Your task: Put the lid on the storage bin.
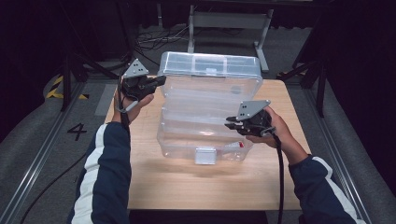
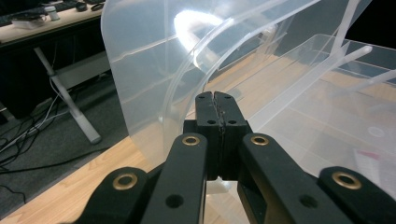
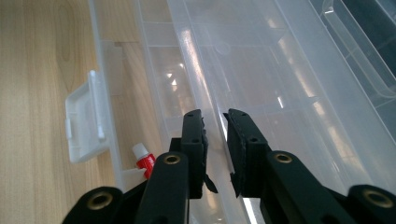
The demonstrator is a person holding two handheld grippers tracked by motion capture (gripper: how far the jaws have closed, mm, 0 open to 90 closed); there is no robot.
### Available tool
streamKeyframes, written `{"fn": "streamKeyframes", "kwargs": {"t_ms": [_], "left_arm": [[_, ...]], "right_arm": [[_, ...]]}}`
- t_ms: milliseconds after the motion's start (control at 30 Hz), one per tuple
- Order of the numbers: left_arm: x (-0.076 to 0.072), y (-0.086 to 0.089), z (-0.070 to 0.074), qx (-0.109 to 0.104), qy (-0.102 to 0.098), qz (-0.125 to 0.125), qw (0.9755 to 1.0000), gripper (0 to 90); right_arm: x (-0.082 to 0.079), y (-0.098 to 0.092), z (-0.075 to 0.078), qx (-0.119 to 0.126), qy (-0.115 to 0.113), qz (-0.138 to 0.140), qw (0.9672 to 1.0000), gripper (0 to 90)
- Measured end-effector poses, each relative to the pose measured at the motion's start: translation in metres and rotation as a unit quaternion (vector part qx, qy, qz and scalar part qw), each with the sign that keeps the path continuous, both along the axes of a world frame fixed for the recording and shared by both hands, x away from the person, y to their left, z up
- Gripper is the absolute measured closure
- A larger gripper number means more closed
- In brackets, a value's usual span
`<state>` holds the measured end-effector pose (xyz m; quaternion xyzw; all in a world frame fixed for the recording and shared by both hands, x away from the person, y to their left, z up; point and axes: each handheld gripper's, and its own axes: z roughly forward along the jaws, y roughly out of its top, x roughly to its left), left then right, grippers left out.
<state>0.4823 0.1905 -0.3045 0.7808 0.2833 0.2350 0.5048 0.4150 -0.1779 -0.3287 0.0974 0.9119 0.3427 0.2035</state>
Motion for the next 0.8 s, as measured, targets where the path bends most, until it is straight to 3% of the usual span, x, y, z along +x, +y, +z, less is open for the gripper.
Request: {"fn": "streamKeyframes", "kwargs": {"t_ms": [233,433,600,733,800], "left_arm": [[-0.004,0.000,-0.003,0.001,-0.002,-0.004,1.0000,90.0],[-0.010,0.001,-0.004,-0.001,-0.004,-0.005,1.0000,90.0],[-0.015,0.002,-0.007,-0.011,-0.002,-0.012,0.9999,90.0],[-0.019,-0.001,-0.007,-0.007,-0.007,-0.012,0.9999,90.0],[-0.020,-0.002,-0.006,-0.003,-0.007,-0.013,0.9999,90.0]], "right_arm": [[-0.003,-0.012,-0.001,0.020,0.003,-0.005,0.9998,74.8],[-0.013,-0.034,0.002,0.054,-0.001,-0.018,0.9984,72.7],[-0.016,-0.044,0.001,0.065,-0.001,-0.026,0.9976,71.9],[-0.020,-0.052,0.001,0.078,-0.001,-0.030,0.9965,70.9],[-0.021,-0.055,0.001,0.073,-0.008,-0.040,0.9965,70.2]]}}
